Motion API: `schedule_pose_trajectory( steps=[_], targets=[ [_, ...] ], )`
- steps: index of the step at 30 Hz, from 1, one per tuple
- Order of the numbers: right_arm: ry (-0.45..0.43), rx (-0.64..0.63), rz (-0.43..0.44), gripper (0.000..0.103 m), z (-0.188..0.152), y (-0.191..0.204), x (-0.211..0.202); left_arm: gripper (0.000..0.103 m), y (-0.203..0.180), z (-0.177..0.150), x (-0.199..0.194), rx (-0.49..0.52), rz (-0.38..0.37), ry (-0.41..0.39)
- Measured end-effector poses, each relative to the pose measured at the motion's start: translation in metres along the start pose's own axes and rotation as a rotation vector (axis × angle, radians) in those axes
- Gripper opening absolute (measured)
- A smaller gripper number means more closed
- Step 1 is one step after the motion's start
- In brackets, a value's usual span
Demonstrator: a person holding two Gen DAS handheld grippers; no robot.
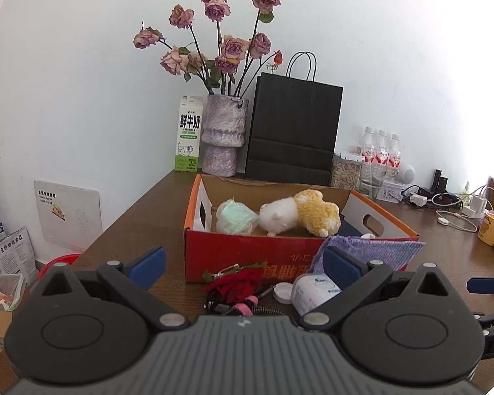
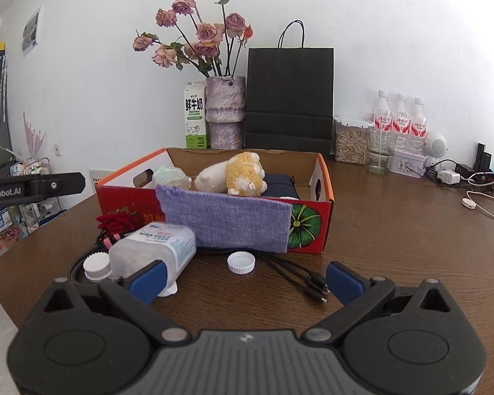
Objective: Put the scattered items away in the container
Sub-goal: 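Withdraw both tools from the box toward the remaining items on the table, then grasp the white cotton-pad container with the right tool while the left tool grasps the black braided cable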
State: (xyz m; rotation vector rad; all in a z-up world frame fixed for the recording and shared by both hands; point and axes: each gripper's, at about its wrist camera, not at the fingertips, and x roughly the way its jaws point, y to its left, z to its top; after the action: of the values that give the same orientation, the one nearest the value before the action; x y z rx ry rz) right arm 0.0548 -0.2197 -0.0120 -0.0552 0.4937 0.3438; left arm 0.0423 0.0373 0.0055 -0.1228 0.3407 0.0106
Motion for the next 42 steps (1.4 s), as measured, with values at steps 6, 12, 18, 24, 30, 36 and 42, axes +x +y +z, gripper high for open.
schedule_pose_trajectory(
  steps=[6,12,18,24,30,36,42],
  targets=[
    [0.062,0.022,-0.014,0.103,-0.019,-0.005,0.006,0.103,0.008,-0.016,-0.002,-0.01,0.005,0.058],
    [0.101,0.043,0.006,0.103,-0.03,-0.003,0.011,0.103,0.01,-0.031,-0.001,-0.013,0.025,0.113],
    [0.083,-0.01,0.082,0.103,-0.016,0.026,0.021,0.103,0.02,-0.03,-0.001,-0.022,0.052,0.115],
    [0.079,-0.059,0.134,0.103,-0.002,0.057,0.038,0.103,0.039,-0.03,-0.002,-0.035,0.095,0.121],
    [0.067,-0.064,0.128,0.103,0.015,0.076,0.056,0.103,0.053,-0.031,0.001,-0.047,0.114,0.124],
    [0.082,-0.033,0.079,0.102,0.024,0.087,0.081,0.103,0.068,-0.033,0.002,-0.06,0.138,0.136],
    [0.116,0.0,0.043,0.092,0.026,0.09,0.1,0.103,0.072,-0.034,0.003,-0.063,0.141,0.138]
  ],
)
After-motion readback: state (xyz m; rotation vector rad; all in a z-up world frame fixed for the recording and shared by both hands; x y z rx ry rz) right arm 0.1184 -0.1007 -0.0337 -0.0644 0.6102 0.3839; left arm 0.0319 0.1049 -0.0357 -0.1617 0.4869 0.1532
